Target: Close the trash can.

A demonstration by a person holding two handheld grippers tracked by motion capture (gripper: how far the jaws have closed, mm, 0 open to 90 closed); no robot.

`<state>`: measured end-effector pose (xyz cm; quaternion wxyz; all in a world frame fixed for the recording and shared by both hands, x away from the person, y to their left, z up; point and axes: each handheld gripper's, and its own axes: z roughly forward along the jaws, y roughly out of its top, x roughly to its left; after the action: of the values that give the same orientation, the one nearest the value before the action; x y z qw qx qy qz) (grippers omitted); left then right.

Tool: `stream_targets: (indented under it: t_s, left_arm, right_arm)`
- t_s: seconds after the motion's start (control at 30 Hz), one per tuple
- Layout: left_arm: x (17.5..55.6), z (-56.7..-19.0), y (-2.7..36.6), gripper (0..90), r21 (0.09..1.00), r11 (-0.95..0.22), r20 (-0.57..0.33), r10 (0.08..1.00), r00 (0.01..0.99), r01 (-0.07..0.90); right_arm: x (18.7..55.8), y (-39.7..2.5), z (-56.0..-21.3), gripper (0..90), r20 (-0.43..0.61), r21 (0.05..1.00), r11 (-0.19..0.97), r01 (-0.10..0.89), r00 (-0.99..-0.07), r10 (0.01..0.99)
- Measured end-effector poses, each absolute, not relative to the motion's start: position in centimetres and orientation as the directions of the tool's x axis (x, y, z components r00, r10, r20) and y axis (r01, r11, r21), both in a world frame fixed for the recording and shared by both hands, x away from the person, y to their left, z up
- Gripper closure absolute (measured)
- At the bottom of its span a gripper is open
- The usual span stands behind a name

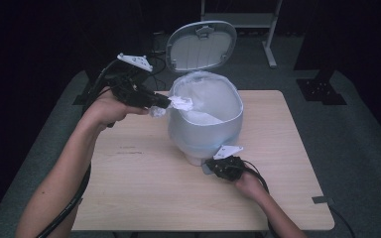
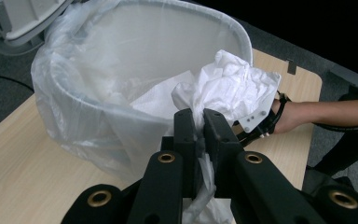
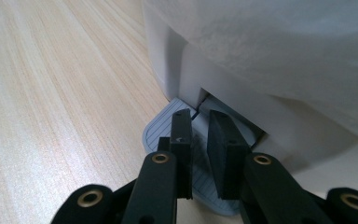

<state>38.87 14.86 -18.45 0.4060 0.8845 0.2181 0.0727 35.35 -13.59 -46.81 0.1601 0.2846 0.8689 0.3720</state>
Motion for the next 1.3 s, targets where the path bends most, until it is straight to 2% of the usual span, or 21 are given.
stream_targets:
  t_s: [0.8, 1.2, 1.3]
  left_arm:
    - [40.8, -18.4, 10.8, 84.5, 0.747, -0.586, -0.05, 0.42, 0.906, 0.313]
    - [42.8, -20.2, 8.4, 84.4, 0.73, -0.603, -0.057, 0.416, 0.907, 0.322]
    - [43.2, -20.8, 7.7, 82.0, 0.73, -0.598, -0.061, 0.426, 0.903, 0.331]
  right_arm:
    - [35.4, -13.7, -46.9, 79.5, -0.063, 0.742, 0.559, 0.371, -0.791, 0.609]
    - [35.4, -13.8, -46.9, 79.5, -0.048, 0.747, 0.548, 0.377, -0.791, 0.61]
    - [35.4, -13.8, -47.0, 79.5, -0.052, 0.747, 0.549, 0.375, -0.791, 0.61]
